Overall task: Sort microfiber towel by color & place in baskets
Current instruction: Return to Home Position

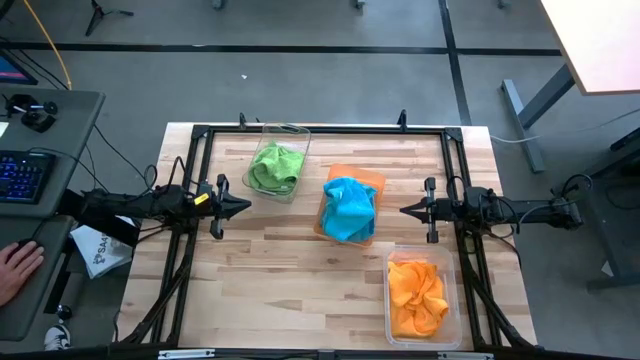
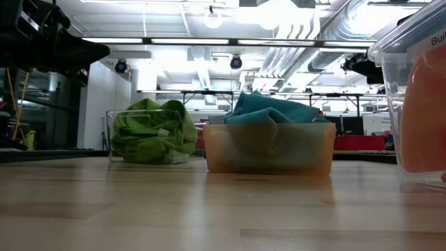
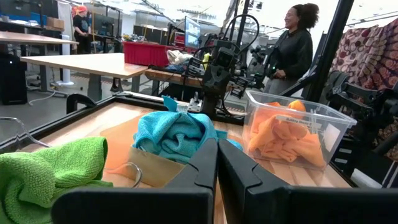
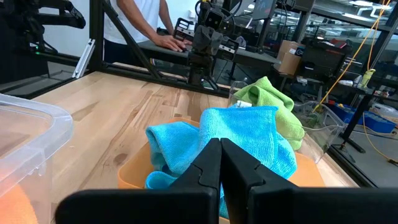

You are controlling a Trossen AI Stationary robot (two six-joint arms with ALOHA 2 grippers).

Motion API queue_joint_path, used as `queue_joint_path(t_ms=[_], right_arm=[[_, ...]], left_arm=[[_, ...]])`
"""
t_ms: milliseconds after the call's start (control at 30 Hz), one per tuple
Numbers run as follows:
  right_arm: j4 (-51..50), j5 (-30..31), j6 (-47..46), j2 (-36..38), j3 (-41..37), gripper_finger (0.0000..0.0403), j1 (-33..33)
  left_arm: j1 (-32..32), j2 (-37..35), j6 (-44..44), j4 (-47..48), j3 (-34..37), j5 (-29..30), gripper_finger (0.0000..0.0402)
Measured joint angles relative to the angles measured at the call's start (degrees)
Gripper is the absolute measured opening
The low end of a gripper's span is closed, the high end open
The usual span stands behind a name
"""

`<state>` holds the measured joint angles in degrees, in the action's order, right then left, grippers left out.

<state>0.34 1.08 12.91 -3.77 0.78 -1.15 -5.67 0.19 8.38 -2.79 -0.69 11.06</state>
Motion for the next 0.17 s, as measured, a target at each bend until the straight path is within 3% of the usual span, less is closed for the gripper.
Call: queue_joint_path(t_ms=[167], right_arm=[[0.00,0.00,0.01,0.00,0.00,0.0000,0.01]], left_arm=[[0.01,-0.01,0.00,-0.01,0.00,0.00,0.0001]])
